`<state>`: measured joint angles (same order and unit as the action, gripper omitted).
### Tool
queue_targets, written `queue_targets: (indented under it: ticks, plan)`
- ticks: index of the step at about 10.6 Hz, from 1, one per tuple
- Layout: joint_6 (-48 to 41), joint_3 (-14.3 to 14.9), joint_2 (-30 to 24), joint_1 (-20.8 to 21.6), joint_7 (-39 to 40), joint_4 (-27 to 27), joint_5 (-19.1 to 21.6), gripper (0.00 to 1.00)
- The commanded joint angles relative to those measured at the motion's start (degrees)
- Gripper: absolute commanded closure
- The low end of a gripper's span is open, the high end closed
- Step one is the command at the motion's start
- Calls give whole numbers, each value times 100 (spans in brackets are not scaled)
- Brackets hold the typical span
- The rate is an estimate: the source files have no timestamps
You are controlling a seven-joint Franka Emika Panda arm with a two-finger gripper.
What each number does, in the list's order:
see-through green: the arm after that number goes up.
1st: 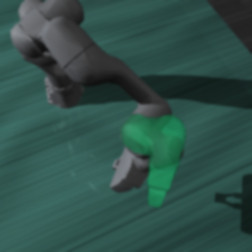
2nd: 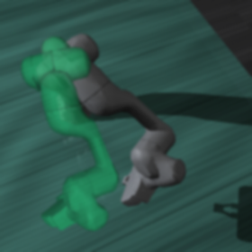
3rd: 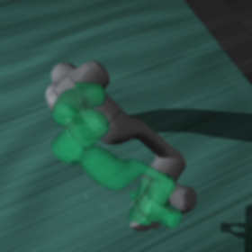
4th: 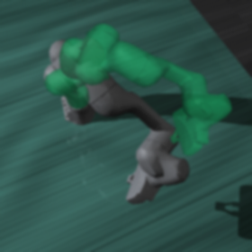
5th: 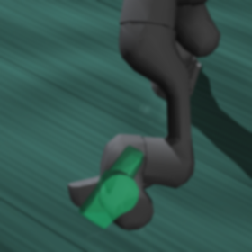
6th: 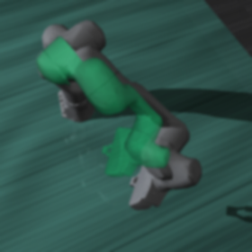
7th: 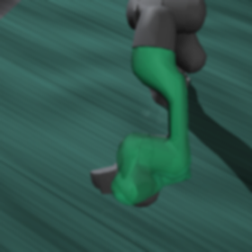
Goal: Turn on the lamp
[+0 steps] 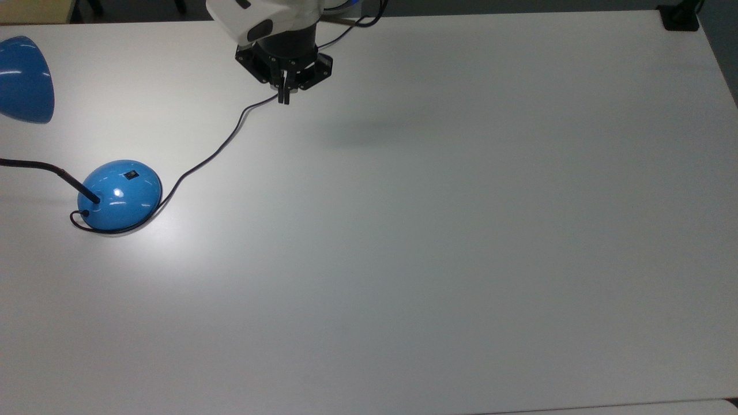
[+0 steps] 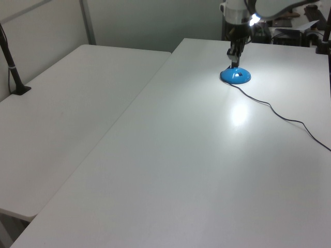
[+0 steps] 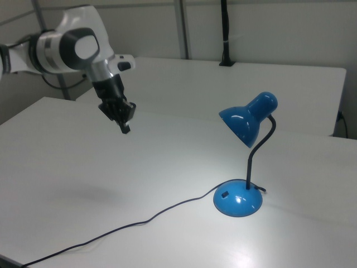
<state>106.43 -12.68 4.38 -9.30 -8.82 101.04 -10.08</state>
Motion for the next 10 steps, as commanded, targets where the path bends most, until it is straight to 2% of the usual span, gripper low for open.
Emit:
queue_targets:
  ticks: [1, 3, 4, 5, 10]
  plan:
    - [-569, 125, -437, 278, 793, -164, 516, 80]
    - [-816, 151, -587, 437, 802, -172, 516, 56]
    - [-825, 152, -596, 437, 803, -181, 507, 39]
    - [-852, 152, -579, 411, 759, -190, 507, 0]
    - [-992, 152, -526, 367, 759, -400, 437, 0]
